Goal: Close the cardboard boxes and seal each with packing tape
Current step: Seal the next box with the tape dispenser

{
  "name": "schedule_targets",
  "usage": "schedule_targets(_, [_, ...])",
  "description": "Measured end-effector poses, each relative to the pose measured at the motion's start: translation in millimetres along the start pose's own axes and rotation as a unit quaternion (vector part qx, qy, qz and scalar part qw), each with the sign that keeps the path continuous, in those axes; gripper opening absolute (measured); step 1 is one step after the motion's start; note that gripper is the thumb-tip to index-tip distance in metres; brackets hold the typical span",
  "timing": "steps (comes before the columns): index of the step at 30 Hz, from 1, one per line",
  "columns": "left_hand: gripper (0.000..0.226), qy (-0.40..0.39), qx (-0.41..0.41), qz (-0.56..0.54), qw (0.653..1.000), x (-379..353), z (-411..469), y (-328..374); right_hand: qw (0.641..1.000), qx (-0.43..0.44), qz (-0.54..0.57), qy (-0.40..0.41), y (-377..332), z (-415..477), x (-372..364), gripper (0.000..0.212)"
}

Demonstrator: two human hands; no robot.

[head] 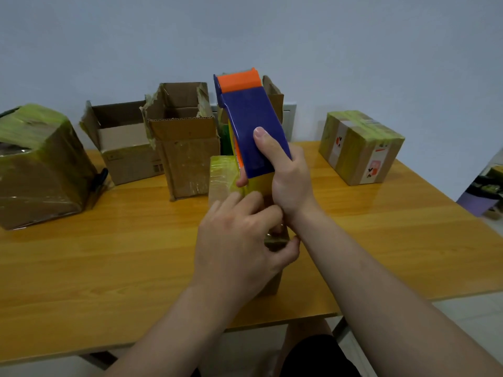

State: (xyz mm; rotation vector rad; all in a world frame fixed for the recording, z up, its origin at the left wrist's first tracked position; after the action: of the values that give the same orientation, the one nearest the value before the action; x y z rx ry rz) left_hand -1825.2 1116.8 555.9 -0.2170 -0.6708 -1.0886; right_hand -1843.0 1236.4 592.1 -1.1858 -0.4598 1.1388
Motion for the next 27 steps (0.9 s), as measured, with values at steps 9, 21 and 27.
schedule_targets(9, [0.021,0.032,0.013,0.019,0.999,-2,-1,10,1.0,-0.012,0.009,-0.015,-1,-1,3,0.03])
schedule_targets(21, [0.039,0.009,-0.072,-0.122,0.99,-1,-15,-47,1.0,0.018,0.022,-0.002,7,-2,6,0.044])
schedule_targets(27, [0.046,0.097,0.141,-0.32,0.932,-19,-37,-67,0.997,0.082,-0.002,0.004,11,-4,1,0.058])
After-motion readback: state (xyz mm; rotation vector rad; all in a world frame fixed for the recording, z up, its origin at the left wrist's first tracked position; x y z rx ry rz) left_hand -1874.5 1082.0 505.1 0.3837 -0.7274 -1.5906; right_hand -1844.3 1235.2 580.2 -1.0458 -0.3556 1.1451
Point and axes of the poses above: each hand's wrist, its own z-axis towards the middle knuckle, its own x-axis out of the back of the hand, y = z × x, the point moved 2 cm from there along z, towards the middle knuckle, and after that the axes turned 5 degrees about y, right-handed, at the moved point
